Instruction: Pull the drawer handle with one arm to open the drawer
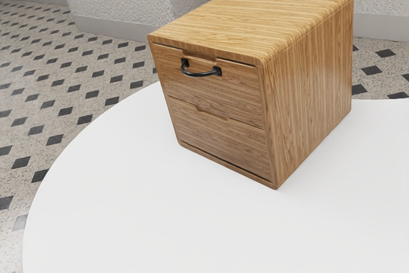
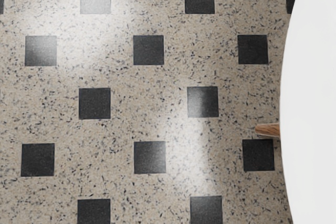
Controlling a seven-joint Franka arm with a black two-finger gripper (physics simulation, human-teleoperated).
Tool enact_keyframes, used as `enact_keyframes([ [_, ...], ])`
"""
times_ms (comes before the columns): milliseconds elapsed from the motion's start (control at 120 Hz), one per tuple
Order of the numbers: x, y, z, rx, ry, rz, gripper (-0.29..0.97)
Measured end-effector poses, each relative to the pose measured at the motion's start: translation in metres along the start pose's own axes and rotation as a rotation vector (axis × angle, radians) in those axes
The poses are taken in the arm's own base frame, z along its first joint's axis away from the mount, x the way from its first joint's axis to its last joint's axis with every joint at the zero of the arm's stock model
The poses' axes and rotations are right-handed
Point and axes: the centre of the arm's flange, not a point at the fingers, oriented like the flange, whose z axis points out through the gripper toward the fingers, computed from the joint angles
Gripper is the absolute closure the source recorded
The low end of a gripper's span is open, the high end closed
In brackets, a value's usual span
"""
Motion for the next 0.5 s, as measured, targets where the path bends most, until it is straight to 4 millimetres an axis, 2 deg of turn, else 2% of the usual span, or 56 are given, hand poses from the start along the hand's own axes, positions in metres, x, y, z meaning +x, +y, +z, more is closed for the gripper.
enact_keyframes([
  [42, 0.014, 0.032, 0.002, -0.005, 0.008, 0.067, 0.02],
  [92, 0.032, 0.095, 0.005, -0.018, 0.014, 0.189, 0.02],
  [125, 0.041, 0.149, 0.008, -0.03, 0.015, 0.292, 0.02],
  [167, 0.045, 0.227, 0.012, -0.049, 0.014, 0.436, 0.02],
  [225, 0.029, 0.341, 0.012, -0.077, 0.015, 0.649, 0.02],
  [283, -0.008, 0.445, 0.004, -0.104, 0.027, 0.854, 0.02],
  [333, -0.05, 0.517, -0.004, -0.127, 0.035, 1.01, 0.02],
  [342, -0.058, 0.527, -0.012, -0.131, 0.048, 1.034, 0.02],
  [383, -0.111, 0.562, -0.079, -0.183, 0.169, 1.159, 0.02],
  [408, -0.147, 0.583, -0.105, -0.23, 0.207, 1.241, 0.02],
  [458, -0.208, 0.621, -0.124, -0.327, 0.202, 1.387, 0.02],
  [483, -0.228, 0.631, -0.129, -0.36, 0.195, 1.435, 0.03],
  [500, -0.235, 0.634, -0.131, -0.366, 0.201, 1.46, 0.03],
])
